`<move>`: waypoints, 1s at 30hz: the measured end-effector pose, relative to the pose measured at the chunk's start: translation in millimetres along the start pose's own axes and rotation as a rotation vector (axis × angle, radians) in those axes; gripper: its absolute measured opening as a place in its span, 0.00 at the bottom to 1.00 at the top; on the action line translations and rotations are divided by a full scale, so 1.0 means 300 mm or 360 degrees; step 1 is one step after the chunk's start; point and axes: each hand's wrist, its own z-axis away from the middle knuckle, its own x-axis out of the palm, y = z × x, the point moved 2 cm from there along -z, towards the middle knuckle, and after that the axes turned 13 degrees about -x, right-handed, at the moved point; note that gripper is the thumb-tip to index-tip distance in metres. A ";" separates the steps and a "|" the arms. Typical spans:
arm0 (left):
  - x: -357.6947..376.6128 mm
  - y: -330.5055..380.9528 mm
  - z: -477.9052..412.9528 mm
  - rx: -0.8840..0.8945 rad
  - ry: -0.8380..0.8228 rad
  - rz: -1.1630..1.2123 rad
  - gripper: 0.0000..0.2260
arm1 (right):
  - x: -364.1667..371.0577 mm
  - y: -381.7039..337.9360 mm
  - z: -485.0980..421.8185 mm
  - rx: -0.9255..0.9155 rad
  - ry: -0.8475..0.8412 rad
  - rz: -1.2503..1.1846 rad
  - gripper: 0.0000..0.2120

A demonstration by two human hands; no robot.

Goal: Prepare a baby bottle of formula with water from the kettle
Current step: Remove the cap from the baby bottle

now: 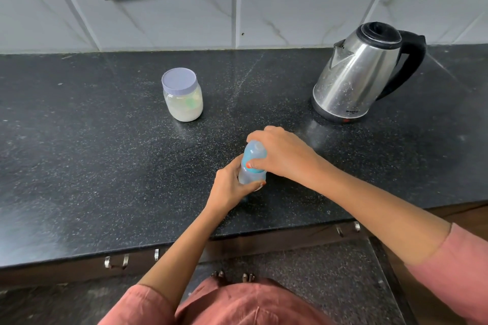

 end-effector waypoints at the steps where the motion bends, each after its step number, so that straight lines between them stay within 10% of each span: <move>1: 0.001 0.000 0.000 -0.0001 -0.0002 0.0000 0.21 | -0.003 -0.007 -0.001 -0.0053 -0.0037 -0.0033 0.19; 30: 0.008 -0.031 -0.014 0.0015 -0.0021 0.0062 0.23 | -0.026 0.010 0.002 -0.0080 -0.0005 -0.0227 0.21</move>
